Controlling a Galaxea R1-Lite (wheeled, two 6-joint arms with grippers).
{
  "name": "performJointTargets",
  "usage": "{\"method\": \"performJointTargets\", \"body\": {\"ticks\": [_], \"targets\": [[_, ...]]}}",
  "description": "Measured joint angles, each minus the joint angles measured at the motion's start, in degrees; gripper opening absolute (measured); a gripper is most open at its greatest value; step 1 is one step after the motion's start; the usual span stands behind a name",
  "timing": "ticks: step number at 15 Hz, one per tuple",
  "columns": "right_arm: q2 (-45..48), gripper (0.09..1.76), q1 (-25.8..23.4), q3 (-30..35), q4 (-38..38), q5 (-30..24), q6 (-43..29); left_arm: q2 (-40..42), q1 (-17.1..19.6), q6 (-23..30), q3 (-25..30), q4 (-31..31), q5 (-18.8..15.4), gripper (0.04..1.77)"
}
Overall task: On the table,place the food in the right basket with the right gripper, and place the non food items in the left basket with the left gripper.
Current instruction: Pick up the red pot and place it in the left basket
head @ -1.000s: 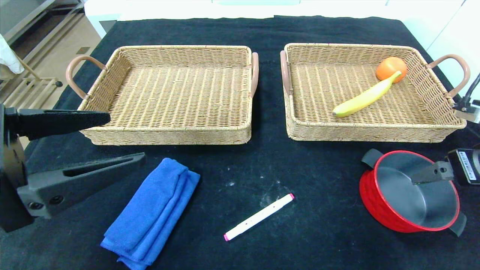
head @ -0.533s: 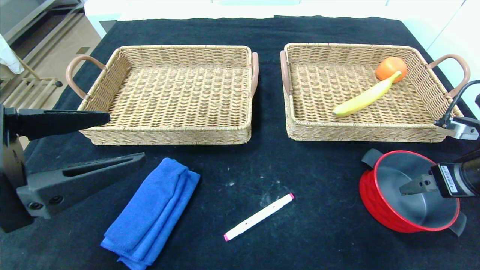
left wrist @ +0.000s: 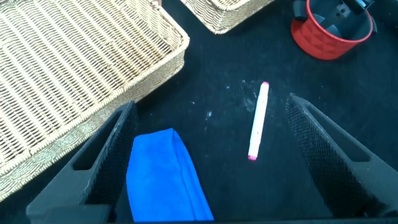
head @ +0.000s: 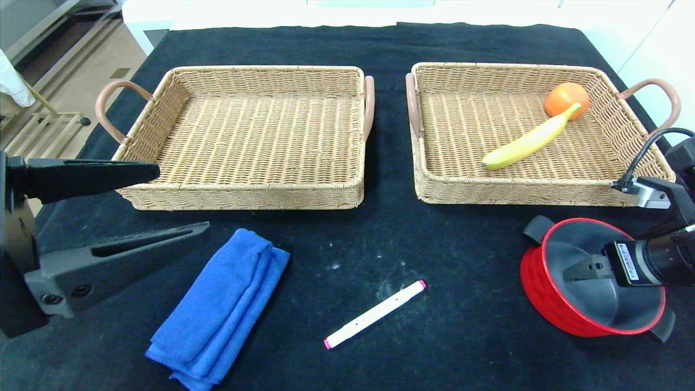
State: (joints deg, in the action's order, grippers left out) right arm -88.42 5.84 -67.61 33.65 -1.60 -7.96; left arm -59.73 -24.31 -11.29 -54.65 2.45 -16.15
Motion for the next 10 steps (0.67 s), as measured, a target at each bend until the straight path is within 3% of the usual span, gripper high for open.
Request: {"method": "performJointTargets", "body": {"ticks": [3, 7, 8, 10], "targets": [[-0.2, 1.18, 0.0, 0.0, 0.0, 0.0, 0.0, 0.0, 0.0, 0.0, 0.0, 0.0, 0.0, 1.72], [-0.4, 0.75, -0.1, 0.0, 0.0, 0.0, -0.1, 0.0, 0.0, 0.0, 0.0, 0.1, -0.1, 1.72], [-0.4, 0.26, -0.1, 0.0, 0.0, 0.0, 0.0, 0.0, 0.0, 0.0, 0.0, 0.1, -0.1, 1.72], [-0.4, 0.21, 0.0, 0.0, 0.1, 0.0, 0.0, 0.0, 0.0, 0.0, 0.0, 0.1, -0.1, 1.72]]}}
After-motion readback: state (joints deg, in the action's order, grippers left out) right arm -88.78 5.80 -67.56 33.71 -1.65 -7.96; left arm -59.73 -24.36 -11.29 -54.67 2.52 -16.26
